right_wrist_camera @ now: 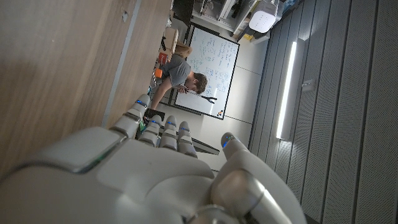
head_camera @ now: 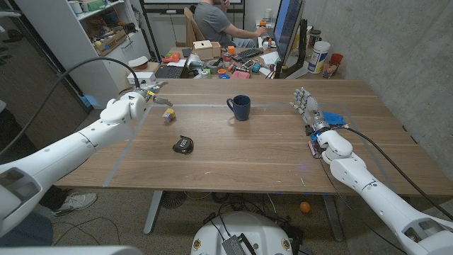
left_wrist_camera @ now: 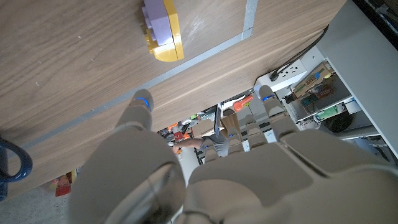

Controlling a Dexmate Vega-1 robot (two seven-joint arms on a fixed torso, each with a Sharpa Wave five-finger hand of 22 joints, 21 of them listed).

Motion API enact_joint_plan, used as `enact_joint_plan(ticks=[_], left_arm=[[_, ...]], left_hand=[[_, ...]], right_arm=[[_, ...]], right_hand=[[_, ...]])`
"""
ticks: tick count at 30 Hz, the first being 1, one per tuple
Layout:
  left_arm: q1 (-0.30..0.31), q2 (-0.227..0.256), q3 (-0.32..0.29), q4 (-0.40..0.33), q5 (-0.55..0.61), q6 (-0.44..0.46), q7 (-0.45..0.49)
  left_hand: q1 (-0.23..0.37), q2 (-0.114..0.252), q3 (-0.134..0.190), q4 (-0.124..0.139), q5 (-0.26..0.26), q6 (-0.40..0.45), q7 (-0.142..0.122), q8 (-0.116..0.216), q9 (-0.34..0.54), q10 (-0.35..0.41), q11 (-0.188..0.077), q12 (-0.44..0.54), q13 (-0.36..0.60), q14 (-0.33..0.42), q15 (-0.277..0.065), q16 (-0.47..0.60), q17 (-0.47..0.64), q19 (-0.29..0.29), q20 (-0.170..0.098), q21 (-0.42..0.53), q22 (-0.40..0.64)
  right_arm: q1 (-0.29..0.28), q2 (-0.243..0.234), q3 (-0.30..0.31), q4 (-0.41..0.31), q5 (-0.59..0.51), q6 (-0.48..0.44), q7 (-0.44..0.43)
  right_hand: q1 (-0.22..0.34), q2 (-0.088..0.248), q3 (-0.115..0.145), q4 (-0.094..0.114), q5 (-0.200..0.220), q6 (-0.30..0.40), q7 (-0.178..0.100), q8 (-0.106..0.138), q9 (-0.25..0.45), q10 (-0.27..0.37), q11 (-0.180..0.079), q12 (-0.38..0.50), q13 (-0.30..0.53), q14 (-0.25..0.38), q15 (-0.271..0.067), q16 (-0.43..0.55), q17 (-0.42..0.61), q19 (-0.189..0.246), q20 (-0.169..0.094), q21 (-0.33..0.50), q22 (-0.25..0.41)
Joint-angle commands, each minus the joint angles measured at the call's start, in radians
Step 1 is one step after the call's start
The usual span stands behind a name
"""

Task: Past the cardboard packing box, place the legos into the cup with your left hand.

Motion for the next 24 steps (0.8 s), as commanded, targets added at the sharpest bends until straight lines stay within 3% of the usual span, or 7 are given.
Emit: enact_joint_plan(ticks=[1, 12, 24], left_arm=[[-0.005, -0.014, 0.033, 0.029, 0.014, 0.011, -0.007], [-0.004, -0.025, 0.041, 0.060, 0.007, 0.001, 0.015], [-0.031, -0.077, 0.068, 0.139, 0.012, -0.006, 0.068]], left_hand=[[0.013, 0.000, -0.007, 0.004, 0.005, 0.003, -0.005, 0.008, 0.003, 0.003, 0.000, 0.004, 0.006, 0.006, 0.001, 0.005, 0.003, 0.008, 0.002, -0.001, 0.003], [0.015, 0.002, -0.020, 0.008, 0.007, 0.007, -0.005, 0.010, 0.003, 0.010, -0.004, 0.008, 0.008, 0.015, -0.004, 0.007, 0.004, 0.015, 0.002, -0.005, 0.003], [0.016, 0.011, -0.035, 0.014, 0.009, 0.021, -0.005, 0.016, 0.004, 0.028, -0.011, 0.016, 0.009, 0.034, -0.018, 0.011, 0.004, 0.030, 0.001, -0.005, 0.004]], right_arm=[[-0.004, -0.002, 0.002, 0.000, 0.000, 0.004, 0.001], [-0.003, -0.003, 0.000, 0.000, -0.003, 0.002, 0.001], [-0.010, -0.006, 0.001, -0.007, -0.006, 0.003, -0.004]], right_hand=[[-0.012, 0.003, -0.003, 0.003, 0.008, 0.007, -0.004, 0.008, 0.003, 0.011, 0.003, 0.007, 0.002, 0.005, 0.005, 0.002, 0.004, 0.005, 0.002, 0.009, 0.003], [-0.014, 0.002, -0.005, 0.004, 0.009, 0.007, -0.004, 0.008, 0.003, 0.012, 0.004, 0.007, 0.002, 0.007, 0.005, 0.002, 0.004, 0.005, 0.003, 0.009, 0.003], [-0.016, 0.000, -0.007, 0.004, 0.010, 0.008, -0.004, 0.008, 0.003, 0.014, 0.005, 0.008, 0.002, 0.008, 0.005, 0.002, 0.004, 0.004, 0.004, 0.008, 0.003]])
